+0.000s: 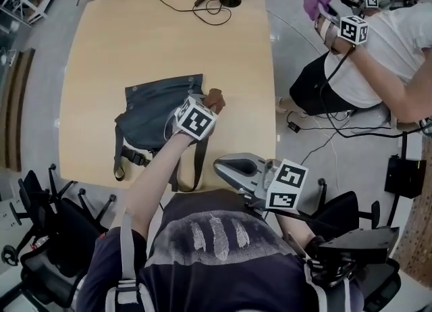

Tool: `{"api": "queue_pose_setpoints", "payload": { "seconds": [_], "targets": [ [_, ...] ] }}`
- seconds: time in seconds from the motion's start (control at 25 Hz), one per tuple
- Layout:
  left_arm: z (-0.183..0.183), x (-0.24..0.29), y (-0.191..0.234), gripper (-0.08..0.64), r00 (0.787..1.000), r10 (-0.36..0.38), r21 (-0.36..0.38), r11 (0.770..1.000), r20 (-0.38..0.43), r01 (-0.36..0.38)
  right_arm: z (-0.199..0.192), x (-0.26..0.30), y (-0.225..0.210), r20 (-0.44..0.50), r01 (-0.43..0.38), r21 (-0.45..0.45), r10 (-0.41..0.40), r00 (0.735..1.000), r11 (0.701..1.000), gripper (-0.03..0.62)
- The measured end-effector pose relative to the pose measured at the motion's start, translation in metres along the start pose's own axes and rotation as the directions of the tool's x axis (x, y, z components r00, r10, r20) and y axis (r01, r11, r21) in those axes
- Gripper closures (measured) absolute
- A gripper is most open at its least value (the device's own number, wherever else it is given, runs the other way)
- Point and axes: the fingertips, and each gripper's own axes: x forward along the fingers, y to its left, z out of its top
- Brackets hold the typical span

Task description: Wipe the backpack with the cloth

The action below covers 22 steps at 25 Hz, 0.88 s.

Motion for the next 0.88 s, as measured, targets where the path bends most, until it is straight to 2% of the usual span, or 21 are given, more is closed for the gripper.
{"api": "queue_pose_setpoints", "payload": {
  "seconds": [0.16,0.32,0.72,0.88],
  "targets": [
    [-0.012,0.007,0.006,0.505,0.997,0.068,0.105,0.992,-0.048,-0.063,0.007,-0.005,-0.009,-0.001,-0.002,0.004,0.002,1.0,1.0,0.591],
    [-0.019,0.006,0.003,0.505,0.989,0.143,0.256,0.958,-0.05,-0.125,0.008,0.0,-0.01,-0.031,-0.019,-0.011,0.018,0.999,1.0,0.591],
    [-0.052,-0.025,0.025,0.505,0.977,0.212,0.226,0.952,-0.002,-0.206,-0.01,0.028,0.007,-0.091,-0.011,-0.027,0.008,0.996,1.0,0.591],
    [-0.075,-0.049,0.044,0.505,0.963,0.268,0.234,0.936,0.011,-0.263,-0.019,0.045,0.018,-0.111,-0.01,-0.036,0.006,0.994,0.999,0.591]
  ]
}}
